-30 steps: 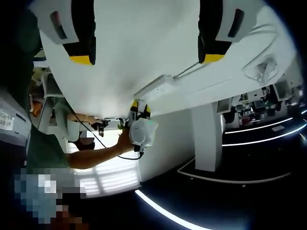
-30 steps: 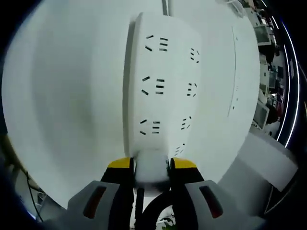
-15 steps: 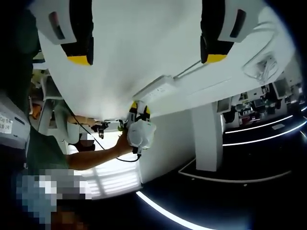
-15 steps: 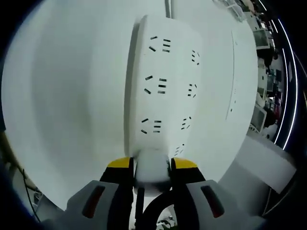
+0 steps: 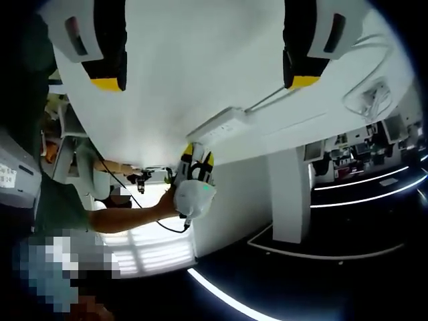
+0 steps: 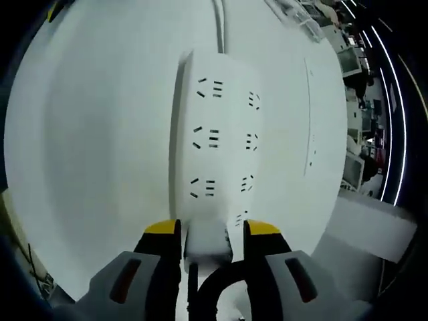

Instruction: Straighten the power strip on the desk, plug the charger into it

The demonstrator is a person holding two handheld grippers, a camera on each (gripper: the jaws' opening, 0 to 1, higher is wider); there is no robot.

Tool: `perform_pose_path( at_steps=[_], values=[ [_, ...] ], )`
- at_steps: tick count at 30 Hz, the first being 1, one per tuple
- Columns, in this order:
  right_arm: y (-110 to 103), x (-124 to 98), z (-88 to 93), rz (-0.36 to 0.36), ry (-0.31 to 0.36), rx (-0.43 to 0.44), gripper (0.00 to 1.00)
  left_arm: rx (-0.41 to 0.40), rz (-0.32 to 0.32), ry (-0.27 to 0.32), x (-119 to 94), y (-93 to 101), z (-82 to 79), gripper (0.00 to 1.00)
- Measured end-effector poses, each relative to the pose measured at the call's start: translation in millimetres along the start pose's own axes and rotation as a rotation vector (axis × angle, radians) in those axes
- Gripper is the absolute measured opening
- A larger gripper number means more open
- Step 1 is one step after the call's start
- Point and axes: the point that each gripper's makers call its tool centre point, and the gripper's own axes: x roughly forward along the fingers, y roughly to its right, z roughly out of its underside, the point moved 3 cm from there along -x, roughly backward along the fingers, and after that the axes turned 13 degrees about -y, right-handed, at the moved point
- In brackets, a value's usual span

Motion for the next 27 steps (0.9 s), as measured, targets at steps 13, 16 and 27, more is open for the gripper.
perform_pose_path(
  at_steps=[13, 16, 27],
  values=[
    [9.7, -31.8, -9.8, 0.074, 0.187, 0.077, 0.39, 0.016, -0.012, -0.008, 0.8, -1.3, -8.5, 0.99],
    [12.9, -43.2, -15.2, 0.081, 0.272, 0.114, 0.39, 0.016, -0.012, -0.013, 1.8, -1.1, -7.9, 0.99],
    [9.7, -64.4, -13.7, 0.109, 0.487, 0.184, 0.49, 0.01, -0.013, -0.02, 3.7, -2.2, -7.9, 0.99]
  ],
)
